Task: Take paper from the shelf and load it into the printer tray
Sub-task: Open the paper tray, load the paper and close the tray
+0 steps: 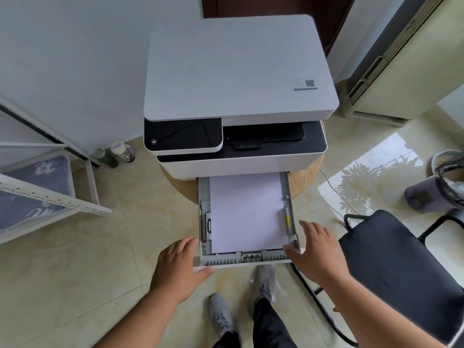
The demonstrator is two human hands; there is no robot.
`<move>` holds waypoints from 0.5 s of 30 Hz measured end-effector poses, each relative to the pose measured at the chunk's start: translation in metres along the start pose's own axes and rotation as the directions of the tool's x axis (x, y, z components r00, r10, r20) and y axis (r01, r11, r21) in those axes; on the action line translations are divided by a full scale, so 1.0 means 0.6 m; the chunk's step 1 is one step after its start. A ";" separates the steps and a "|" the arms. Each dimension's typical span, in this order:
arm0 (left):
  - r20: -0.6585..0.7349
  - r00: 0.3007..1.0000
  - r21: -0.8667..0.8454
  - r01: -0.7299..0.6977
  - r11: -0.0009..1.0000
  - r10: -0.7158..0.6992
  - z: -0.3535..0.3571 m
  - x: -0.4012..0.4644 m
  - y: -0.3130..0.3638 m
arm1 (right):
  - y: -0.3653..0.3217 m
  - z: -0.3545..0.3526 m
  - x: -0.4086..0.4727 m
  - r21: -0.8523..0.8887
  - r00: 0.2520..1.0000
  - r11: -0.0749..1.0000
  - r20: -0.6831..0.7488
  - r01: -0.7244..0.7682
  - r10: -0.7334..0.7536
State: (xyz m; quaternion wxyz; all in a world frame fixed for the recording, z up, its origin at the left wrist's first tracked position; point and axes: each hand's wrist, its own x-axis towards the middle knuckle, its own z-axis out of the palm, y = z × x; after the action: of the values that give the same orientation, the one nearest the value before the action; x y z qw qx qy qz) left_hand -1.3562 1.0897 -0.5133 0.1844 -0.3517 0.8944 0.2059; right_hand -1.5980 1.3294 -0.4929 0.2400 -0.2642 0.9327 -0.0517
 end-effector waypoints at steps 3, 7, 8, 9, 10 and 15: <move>0.064 0.998 0.047 -0.015 0.999 0.012 0.015 -0.008 -0.004 | 0.022 0.019 -0.015 -0.064 0.994 0.998 0.100 -0.024 0.030; 0.033 0.999 0.065 0.020 0.998 -0.022 0.017 -0.004 0.004 | 0.032 0.032 -0.017 -0.093 0.988 0.995 0.150 -0.029 0.042; 0.033 0.999 0.068 0.023 0.997 -0.025 0.016 -0.003 0.005 | 0.032 0.032 -0.016 -0.089 0.986 0.996 0.158 -0.029 0.043; 0.036 0.999 0.070 0.024 0.997 -0.026 0.015 -0.002 0.006 | 0.030 0.032 -0.015 -0.092 0.986 0.995 0.160 -0.029 0.044; 0.036 0.999 0.073 0.021 0.997 -0.024 0.013 -0.003 0.006 | 0.028 0.032 -0.014 -0.103 0.987 0.994 0.156 -0.029 0.044; 0.038 0.999 0.118 0.011 0.993 -0.015 0.012 -0.002 0.008 | 0.024 0.034 -0.012 -0.149 0.988 0.989 0.147 -0.020 0.042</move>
State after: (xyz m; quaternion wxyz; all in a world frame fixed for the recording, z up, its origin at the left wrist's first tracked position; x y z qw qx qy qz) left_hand -1.3572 1.0973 -0.5176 0.2234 -0.3420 0.8990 0.1581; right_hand -1.5899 1.3461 -0.5113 0.2897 -0.2698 0.9174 0.0411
